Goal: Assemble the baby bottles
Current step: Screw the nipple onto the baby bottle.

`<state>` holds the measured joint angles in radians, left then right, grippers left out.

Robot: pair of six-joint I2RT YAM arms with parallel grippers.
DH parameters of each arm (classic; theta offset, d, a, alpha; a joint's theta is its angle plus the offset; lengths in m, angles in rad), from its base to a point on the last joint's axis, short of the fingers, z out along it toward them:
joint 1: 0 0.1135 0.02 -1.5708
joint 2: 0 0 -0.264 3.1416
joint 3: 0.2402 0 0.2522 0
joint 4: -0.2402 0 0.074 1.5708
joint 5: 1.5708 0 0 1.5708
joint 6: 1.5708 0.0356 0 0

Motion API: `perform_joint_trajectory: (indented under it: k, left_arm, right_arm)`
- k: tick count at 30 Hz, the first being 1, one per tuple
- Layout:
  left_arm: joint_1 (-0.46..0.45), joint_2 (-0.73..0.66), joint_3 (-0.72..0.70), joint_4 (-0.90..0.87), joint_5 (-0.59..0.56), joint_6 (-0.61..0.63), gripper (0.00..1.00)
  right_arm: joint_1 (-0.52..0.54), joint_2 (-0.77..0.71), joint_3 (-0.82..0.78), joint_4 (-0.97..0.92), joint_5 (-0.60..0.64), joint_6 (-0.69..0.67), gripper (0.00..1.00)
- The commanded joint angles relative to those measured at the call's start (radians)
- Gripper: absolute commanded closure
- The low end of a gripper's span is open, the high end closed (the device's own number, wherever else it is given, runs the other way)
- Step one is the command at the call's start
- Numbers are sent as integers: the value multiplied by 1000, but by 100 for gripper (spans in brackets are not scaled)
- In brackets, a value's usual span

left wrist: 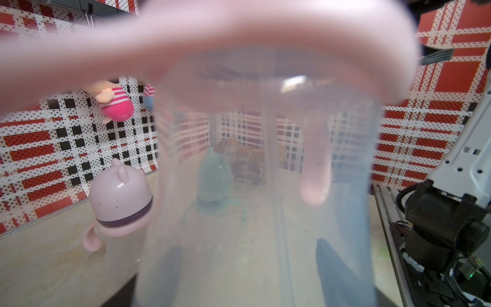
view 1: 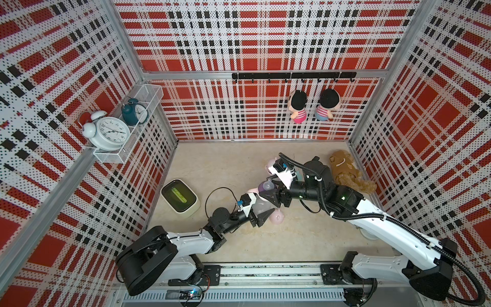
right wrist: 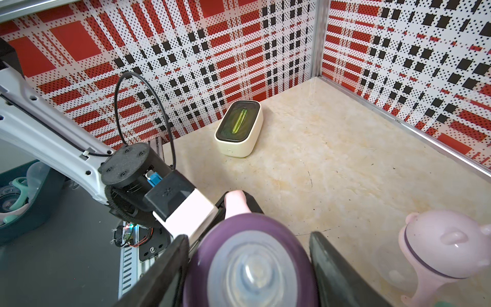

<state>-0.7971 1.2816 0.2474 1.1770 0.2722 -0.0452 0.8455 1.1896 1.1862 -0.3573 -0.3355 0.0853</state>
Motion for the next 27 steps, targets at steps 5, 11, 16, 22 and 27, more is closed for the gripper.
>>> perform_joint_trajectory:
  k: [5,11,16,22,27]
  left_arm:
    - [7,-25,3,33,-66,-8,100]
    - [6,-37,8,34,-190,-22,100]
    - [6,-54,12,35,-322,-31,100]
    - [-10,-65,15,35,-474,-25,100]
    - [-26,-46,23,34,-573,-10,100]
  right_arm:
    - [-6,19,-13,2,-12,5,36]
    - [-6,33,-9,-7,48,58,42]
    - [30,52,-4,-9,151,115,45]
    - [142,115,59,-13,340,231,48]
    - [218,191,126,-32,535,411,48]
